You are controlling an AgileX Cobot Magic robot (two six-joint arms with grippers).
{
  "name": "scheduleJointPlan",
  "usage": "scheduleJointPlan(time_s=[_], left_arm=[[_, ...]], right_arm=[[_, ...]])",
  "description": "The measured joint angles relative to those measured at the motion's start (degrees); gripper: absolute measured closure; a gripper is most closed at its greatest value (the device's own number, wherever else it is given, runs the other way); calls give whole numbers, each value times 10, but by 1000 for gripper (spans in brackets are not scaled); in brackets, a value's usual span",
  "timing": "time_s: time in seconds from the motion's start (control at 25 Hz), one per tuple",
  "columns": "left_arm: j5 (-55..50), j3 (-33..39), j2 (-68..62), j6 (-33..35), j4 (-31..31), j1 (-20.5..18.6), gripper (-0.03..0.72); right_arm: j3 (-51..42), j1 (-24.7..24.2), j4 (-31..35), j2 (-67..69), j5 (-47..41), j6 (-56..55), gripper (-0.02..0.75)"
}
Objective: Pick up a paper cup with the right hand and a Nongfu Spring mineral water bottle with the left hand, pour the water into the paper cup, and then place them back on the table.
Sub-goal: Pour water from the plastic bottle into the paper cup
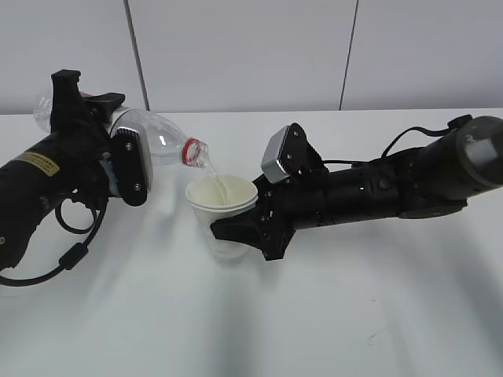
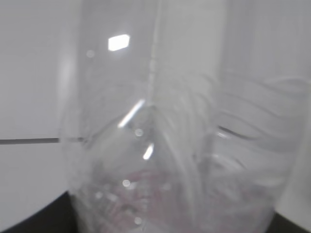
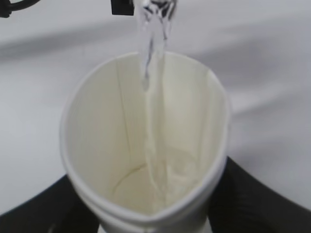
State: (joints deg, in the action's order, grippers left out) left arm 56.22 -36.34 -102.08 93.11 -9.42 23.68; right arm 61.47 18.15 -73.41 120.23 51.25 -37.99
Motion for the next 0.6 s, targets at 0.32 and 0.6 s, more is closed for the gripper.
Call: scheduleJointPlan(time_s=[0.32, 0.6], left_arm=[[4, 0, 0, 2, -2, 0, 314], [5, 0, 0, 2, -3, 0, 314]], right_arm=[[0, 0, 0, 0, 0, 0, 303], [0, 0, -1, 0, 0, 0, 303]])
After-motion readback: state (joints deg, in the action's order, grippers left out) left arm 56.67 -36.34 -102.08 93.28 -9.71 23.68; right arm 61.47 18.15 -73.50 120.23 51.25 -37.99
